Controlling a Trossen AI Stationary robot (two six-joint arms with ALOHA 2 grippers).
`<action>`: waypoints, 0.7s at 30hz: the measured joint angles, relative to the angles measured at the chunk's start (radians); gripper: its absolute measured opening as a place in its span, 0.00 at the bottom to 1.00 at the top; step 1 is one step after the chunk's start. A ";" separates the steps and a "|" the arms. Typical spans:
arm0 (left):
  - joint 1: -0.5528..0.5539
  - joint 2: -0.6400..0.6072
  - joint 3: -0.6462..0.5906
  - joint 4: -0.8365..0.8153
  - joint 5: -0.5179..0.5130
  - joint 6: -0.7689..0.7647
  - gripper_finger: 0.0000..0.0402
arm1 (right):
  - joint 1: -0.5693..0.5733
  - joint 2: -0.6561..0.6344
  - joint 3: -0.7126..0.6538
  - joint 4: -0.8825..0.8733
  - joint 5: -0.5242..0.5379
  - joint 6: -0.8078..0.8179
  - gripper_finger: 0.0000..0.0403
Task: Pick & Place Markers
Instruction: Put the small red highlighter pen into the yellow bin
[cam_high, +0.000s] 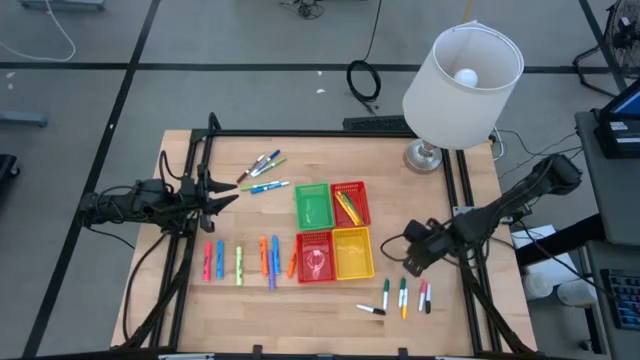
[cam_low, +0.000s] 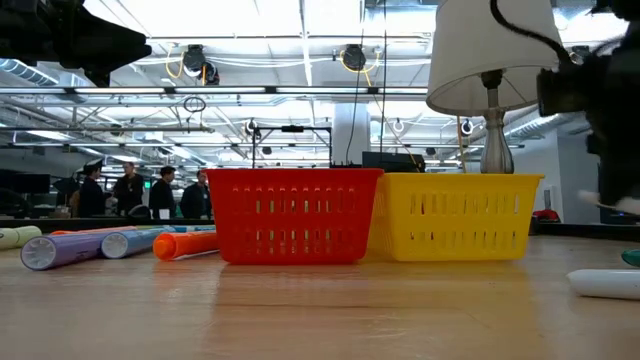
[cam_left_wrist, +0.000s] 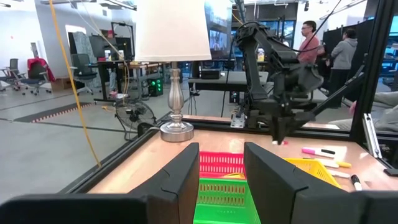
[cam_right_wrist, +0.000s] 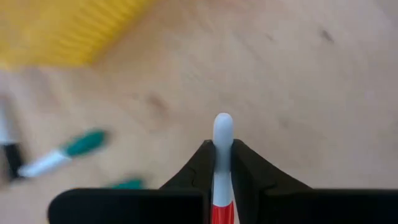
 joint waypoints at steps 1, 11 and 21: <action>0.000 0.000 0.000 0.000 0.000 0.000 0.33 | -0.006 -0.008 0.001 0.025 0.012 -0.015 0.05; 0.000 0.000 0.000 0.000 0.000 0.000 0.33 | -0.067 -0.021 0.002 0.204 0.069 -0.246 0.05; 0.000 0.000 0.000 0.000 0.000 0.000 0.33 | -0.109 -0.021 0.003 0.286 0.151 -0.436 0.06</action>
